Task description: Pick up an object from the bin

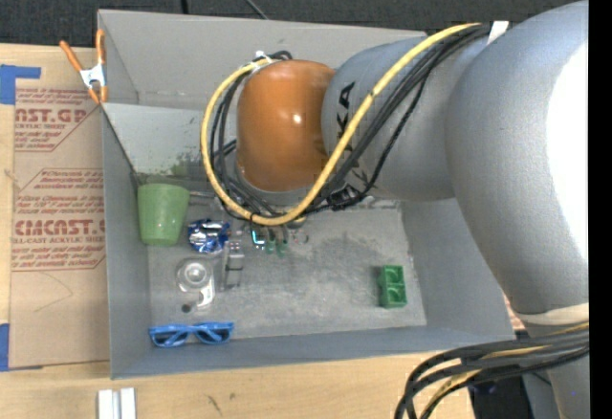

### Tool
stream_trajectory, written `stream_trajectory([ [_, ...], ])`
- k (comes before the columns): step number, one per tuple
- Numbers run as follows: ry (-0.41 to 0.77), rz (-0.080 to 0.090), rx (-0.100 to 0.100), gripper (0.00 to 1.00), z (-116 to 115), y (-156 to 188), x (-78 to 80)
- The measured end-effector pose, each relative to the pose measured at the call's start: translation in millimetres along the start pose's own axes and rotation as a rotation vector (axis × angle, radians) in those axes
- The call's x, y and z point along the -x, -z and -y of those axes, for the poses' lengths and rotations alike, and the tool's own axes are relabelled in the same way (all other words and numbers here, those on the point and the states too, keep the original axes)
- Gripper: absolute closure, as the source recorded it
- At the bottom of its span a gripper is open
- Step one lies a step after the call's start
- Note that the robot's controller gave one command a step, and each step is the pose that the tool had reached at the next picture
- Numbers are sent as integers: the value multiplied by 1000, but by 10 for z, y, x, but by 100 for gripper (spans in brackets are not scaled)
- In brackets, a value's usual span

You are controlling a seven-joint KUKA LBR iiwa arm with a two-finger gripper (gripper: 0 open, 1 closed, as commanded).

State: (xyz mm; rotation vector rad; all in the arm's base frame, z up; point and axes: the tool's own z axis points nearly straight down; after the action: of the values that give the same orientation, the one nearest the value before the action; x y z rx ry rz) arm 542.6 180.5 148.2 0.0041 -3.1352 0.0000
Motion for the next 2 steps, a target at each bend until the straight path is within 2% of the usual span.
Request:
stream_trajectory([
  [1, 252, 17, 2, 0, 77, -762, 355],
  [2, 252, 13, 2, 100, 72, -749, 348],
])
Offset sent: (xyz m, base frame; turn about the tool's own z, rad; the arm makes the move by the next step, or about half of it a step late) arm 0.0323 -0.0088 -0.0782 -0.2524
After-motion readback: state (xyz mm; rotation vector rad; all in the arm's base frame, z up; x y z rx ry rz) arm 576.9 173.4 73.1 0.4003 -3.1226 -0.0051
